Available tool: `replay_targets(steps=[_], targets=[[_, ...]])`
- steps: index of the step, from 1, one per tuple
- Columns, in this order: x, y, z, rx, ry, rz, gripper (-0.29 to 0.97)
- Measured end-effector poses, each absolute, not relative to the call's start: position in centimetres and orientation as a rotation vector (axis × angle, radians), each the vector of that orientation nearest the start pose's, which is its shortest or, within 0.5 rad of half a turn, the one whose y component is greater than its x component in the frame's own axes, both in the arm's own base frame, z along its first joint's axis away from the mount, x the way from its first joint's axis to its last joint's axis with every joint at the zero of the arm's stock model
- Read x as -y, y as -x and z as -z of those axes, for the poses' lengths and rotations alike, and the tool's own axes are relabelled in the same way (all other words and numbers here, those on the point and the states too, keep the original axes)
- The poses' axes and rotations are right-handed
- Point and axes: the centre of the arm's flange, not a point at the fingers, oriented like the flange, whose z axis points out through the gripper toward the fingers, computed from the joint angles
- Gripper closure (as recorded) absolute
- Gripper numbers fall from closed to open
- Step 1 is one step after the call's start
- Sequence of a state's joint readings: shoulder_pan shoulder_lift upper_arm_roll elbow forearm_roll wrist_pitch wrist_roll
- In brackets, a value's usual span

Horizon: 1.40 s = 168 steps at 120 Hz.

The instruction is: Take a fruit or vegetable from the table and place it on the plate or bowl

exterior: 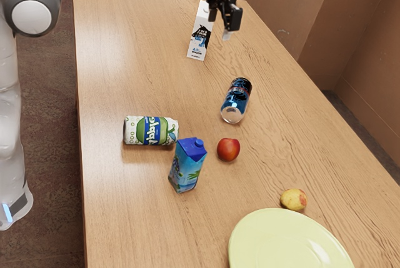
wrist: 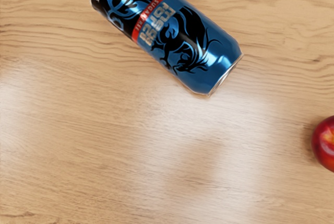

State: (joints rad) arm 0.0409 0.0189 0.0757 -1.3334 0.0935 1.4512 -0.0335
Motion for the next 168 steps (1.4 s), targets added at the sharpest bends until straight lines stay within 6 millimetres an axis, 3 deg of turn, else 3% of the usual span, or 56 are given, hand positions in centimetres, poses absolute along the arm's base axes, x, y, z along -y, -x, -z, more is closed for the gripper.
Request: replay_targets(steps=[26, 40, 50, 59, 70, 78, 95, 103, 115, 122, 149, 168], targets=[[-7.2, -53.7, -71.7, 0.253, 3.039, 0.154, 0.0], [-6.1, -50.5, -81.1, 0.226, 3.035, 0.418, 0.0], [-5.3, -50.0, -82.4, 0.194, 3.053, 0.444, 0.0], [-4.0, -52.5, -79.6, 0.141, 3.083, 0.347, 0.0], [1.0, -56.4, -74.6, -0.013, 3.108, 0.186, 0.0], [3.2, -58.4, -71.3, -0.073, 3.104, 0.087, 0.0], [4.9, -61.7, -64.3, -0.116, 3.11, -0.093, 0.0], [5.0, -62.6, -62.4, -0.113, 3.111, -0.124, 0.0], [5.1, -63.0, -61.8, -0.109, 3.114, -0.118, 0.0], [6.1, -63.0, -61.8, -0.134, 3.115, -0.1, 0.0], [8.3, -60.1, -53.3, -0.2, 3.103, -0.159, 0.0], [8.3, -58.6, -51.6, -0.204, 3.108, -0.06, 0.0]])
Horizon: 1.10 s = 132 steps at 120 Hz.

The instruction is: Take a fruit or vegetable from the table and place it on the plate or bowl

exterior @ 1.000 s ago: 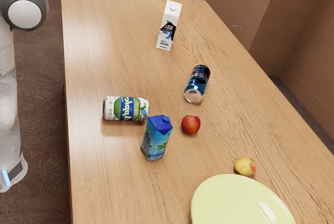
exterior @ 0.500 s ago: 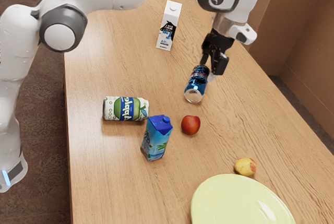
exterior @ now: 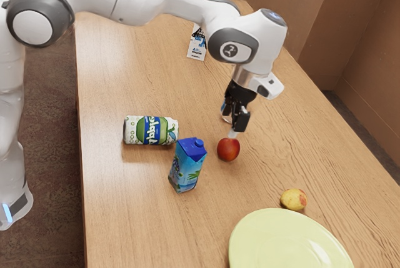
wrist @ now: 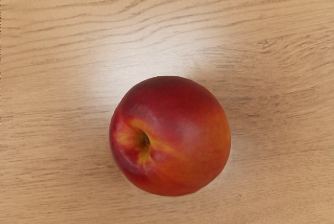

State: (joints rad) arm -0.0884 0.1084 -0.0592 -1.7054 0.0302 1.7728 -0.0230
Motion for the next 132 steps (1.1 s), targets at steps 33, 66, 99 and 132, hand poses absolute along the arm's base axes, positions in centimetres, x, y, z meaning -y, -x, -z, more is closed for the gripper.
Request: replay_targets(steps=[33, 66, 99, 132], targets=[[7.2, -58.9, -52.4, -0.175, 3.113, 0.074, 0.0], [6.5, -58.2, -51.4, -0.157, 3.113, 0.081, 0.0], [6.2, -57.2, -49.9, -0.151, 3.114, 0.091, 0.0], [5.3, -57.5, -48.9, -0.125, 3.116, 0.109, 0.0]])
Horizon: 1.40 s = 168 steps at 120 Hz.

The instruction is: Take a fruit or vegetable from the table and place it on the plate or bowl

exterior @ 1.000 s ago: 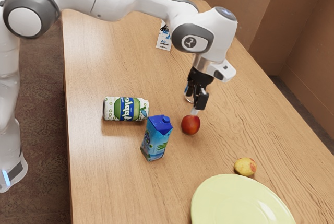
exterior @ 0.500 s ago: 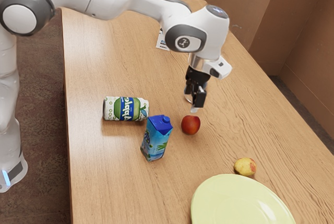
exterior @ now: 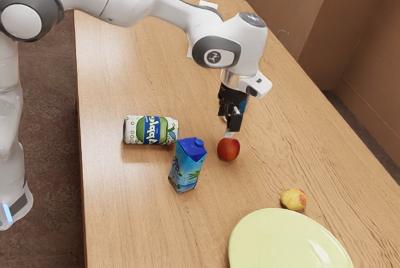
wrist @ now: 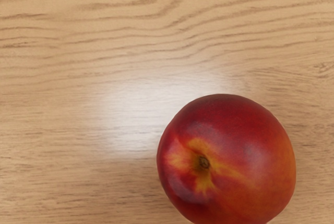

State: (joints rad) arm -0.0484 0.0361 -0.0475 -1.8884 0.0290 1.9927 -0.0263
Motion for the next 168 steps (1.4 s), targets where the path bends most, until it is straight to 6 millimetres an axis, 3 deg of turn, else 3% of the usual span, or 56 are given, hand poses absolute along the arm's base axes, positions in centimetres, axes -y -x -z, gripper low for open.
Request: replay_targets(steps=[25, 56, 132, 168], targets=[[5.0, -57.6, -47.9, -0.115, 3.12, 0.107, 0.0], [6.1, -58.0, -47.1, -0.142, 3.124, 0.119, 0.0], [7.6, -59.5, -42.2, -0.164, 3.141, 0.057, 0.0], [7.6, -59.7, -41.6, -0.152, 3.147, 0.051, 0.27]])
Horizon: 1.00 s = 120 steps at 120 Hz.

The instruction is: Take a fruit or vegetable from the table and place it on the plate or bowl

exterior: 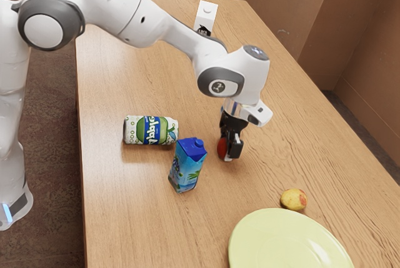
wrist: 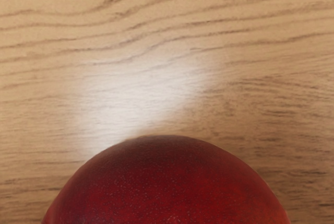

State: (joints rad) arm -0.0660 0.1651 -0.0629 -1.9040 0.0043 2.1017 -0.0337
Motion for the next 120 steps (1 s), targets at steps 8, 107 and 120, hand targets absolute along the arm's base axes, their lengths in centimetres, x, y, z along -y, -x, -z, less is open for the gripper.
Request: replay_targets(steps=[8, 107, 120], targets=[[7.7, -59.5, -42.4, -0.155, 3.146, 0.072, 0.28], [50.0, -52.7, -51.1, -1.228, 2.783, 0.262, 0.09], [49.8, -52.6, -51.5, -1.225, 2.759, 0.264, 0.04]])
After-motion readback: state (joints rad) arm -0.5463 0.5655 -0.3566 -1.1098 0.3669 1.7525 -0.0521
